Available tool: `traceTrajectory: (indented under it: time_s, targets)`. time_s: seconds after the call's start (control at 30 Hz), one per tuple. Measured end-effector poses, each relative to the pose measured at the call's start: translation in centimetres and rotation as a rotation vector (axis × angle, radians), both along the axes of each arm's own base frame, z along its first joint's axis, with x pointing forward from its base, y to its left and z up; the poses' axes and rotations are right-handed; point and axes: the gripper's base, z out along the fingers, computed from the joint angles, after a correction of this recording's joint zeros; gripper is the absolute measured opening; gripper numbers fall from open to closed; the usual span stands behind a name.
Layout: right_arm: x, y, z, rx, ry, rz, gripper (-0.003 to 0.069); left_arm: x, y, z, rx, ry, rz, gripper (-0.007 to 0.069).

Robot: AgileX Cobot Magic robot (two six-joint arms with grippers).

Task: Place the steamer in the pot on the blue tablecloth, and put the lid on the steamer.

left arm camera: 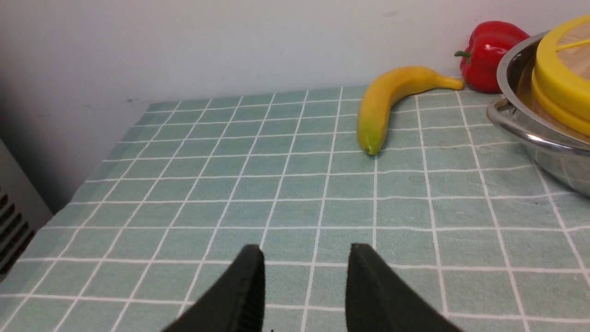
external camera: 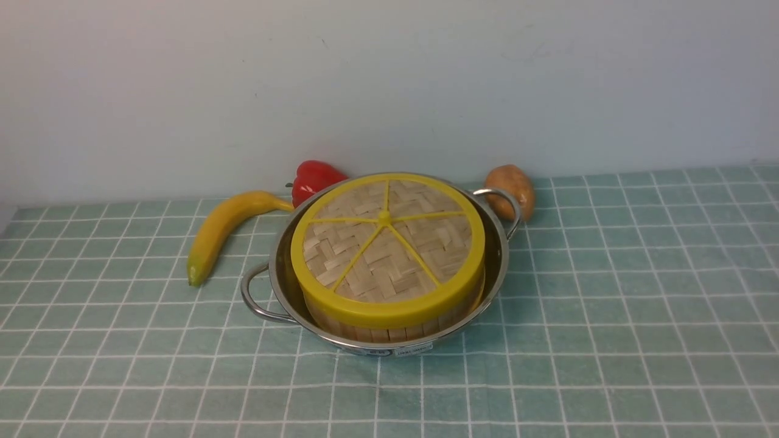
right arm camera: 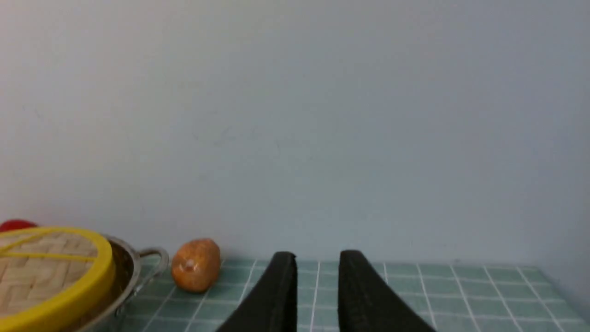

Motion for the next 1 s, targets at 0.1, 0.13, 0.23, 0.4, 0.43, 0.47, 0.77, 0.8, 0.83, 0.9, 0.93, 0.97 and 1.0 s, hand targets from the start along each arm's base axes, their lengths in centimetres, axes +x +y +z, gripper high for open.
traceTrajectory:
  time_s: [0.1, 0.13, 0.23, 0.4, 0.43, 0.47, 0.77, 0.8, 0.83, 0.9, 0.93, 0.97, 1.0]
  targets:
    - [-0.1, 0.0, -2.0, -0.001, 0.056, 0.000, 0.0181, 0.0, 0.0, 0.0, 0.000, 0.000, 0.000, 0.0243]
    - [-0.1, 0.0, -2.0, -0.001, 0.059, 0.000, 0.0181, 0.0, 0.0, 0.0, 0.000, 0.000, 0.000, 0.0243]
    - [0.0, 0.0, -3.9, -0.002, 0.113, 0.000, 0.0192, 0.0, 0.0, 0.0, 0.000, 0.000, 0.000, 0.0243]
    - [0.1, 0.0, -5.2, -0.001, 0.188, 0.001, 0.0208, 0.0, 0.0, 0.0, 0.000, 0.000, 0.000, 0.0243]
    - [0.1, 0.0, -5.4, -0.001, 0.203, 0.001, 0.0211, 0.0, 0.0, 0.0, 0.000, 0.000, 0.000, 0.0243]
    - [0.1, 0.0, -5.4, -0.001, 0.205, 0.001, 0.0211, 0.0, 0.0, 0.0, 0.000, 0.000, 0.000, 0.0243]
    - [0.1, 0.0, -5.5, -0.001, 0.220, 0.001, 0.0237, 0.0, 0.0, 0.0, 0.000, 0.000, 0.000, 0.0243]
    - [0.1, 0.0, -5.5, -0.001, 0.220, 0.001, 0.0238, 0.0, 0.0, 0.0, 0.000, 0.000, 0.000, 0.0243]
    - [0.1, 0.0, -5.5, -0.001, 0.220, 0.001, 0.0239, 0.0, 0.0, 0.0, 0.000, 0.000, 0.000, 0.0243]
    - [0.1, 0.0, -5.6, -0.001, 0.221, 0.001, 0.0239, 0.0, 0.0, 0.0, 0.000, 0.000, 0.000, 0.0243]
    - [0.1, 0.0, -5.6, -0.001, 0.221, 0.001, 0.0239, 0.0, 0.0, 0.0, 0.000, 0.000, 0.000, 0.0243]
    - [0.1, 0.0, -5.6, -0.001, 0.221, 0.001, 0.0240, 0.0, 0.0, 0.0, 0.000, 0.000, 0.000, 0.0243]
    - [0.1, 0.0, -5.6, -0.001, 0.221, 0.001, 0.0240, 0.0, 0.0, 0.0, 0.000, 0.000, 0.000, 0.0243]
